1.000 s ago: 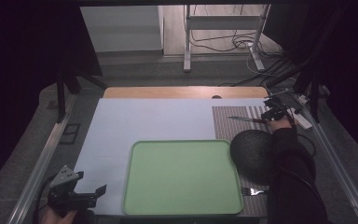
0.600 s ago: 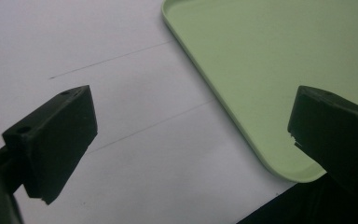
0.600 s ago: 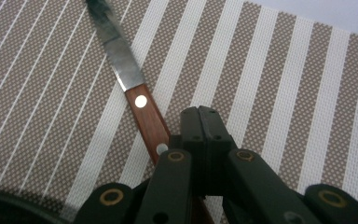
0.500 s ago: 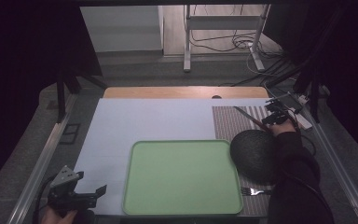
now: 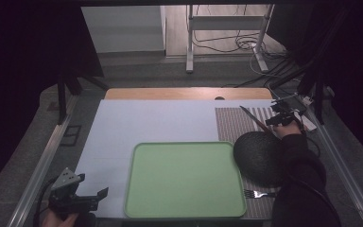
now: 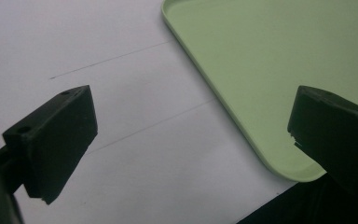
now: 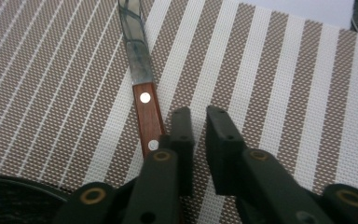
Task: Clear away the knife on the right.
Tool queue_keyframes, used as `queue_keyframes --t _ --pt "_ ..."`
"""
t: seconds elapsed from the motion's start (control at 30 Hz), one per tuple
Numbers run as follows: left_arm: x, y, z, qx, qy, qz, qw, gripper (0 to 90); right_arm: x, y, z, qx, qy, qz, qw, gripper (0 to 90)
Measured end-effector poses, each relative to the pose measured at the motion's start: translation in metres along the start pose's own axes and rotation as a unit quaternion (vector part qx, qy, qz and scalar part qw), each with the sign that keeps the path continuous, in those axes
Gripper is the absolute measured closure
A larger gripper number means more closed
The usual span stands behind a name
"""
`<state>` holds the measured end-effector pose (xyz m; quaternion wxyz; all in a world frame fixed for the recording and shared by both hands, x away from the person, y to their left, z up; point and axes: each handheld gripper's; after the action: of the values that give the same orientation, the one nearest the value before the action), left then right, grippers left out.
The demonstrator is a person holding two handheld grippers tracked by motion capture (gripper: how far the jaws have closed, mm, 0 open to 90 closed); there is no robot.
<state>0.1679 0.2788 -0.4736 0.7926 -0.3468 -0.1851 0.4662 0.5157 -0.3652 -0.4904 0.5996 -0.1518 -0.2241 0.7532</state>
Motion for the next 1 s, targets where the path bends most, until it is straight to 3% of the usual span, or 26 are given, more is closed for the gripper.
queue_keyframes --t 0.03,0.1,0.2,0.27,0.3,0.33,0.47,0.5,0.57,0.73,0.83,1.0 --pt "0.0 0.0 0.0 0.0 0.0 0.0 1.0 2.0 0.0 0.0 0.0 0.0 0.0 0.0 1.0 77.3" --pt "0.0 0.0 0.0 0.0 0.0 0.0 1.0 2.0 -0.001 -0.001 0.002 -0.001 -0.009 -0.01 0.9999 66.7" --pt "0.0 0.0 0.0 0.0 0.0 -0.001 1.0 2.0 -0.001 -0.002 0.004 -0.005 -0.013 -0.014 0.9998 60.5" --pt "0.0 0.0 0.0 0.0 0.0 -0.001 1.0 2.0 0.0 -0.003 0.005 -0.004 -0.038 -0.018 0.9991 48.6" --pt "0.0 0.0 0.0 0.0 0.0 -0.001 1.0 2.0 0.0 -0.003 0.005 -0.004 -0.038 -0.018 0.9991 48.6" --pt "0.0 0.0 0.0 0.0 -0.001 -0.002 1.0 2.0 0.003 -0.004 0.005 -0.009 -0.043 -0.015 0.9989 39.3" --pt "-0.001 0.0 0.0 0.0 -0.001 -0.002 1.0 2.0 0.01 -0.007 0.004 -0.016 -0.039 -0.01 0.9991 22.2" --pt "-0.001 0.0 0.0 0.0 -0.001 -0.002 1.0 2.0 0.01 -0.007 0.004 -0.016 -0.039 -0.01 0.9991 22.2" --pt "-0.001 0.0 0.0 0.0 0.0 -0.002 1.0 2.0 0.013 -0.008 0.003 -0.014 -0.03 -0.007 0.9994 10.6" --pt "-0.001 0.0 0.0 0.0 0.0 -0.004 1.0 2.0 0.021 -0.01 0.002 -0.008 -0.037 0.012 0.9992 0.0" --pt "-0.001 0.0 0.0 0.0 0.0 -0.004 1.0 2.0 0.022 -0.011 0.003 -0.01 -0.027 0.024 0.9993 0.0" --pt "-0.001 0.0 0.0 0.0 0.0 -0.005 1.0 2.0 0.02 -0.008 -0.009 0.009 -0.019 0.015 0.9997 0.0"
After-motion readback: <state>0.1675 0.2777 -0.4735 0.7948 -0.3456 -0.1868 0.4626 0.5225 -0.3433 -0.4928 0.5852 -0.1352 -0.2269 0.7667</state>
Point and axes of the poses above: each handheld gripper's, and its own axes: z roughly backward along the jaws, y roughly out of its underside, x roughly to its left, and after that the axes turned 7 degrees about -z, right-handed
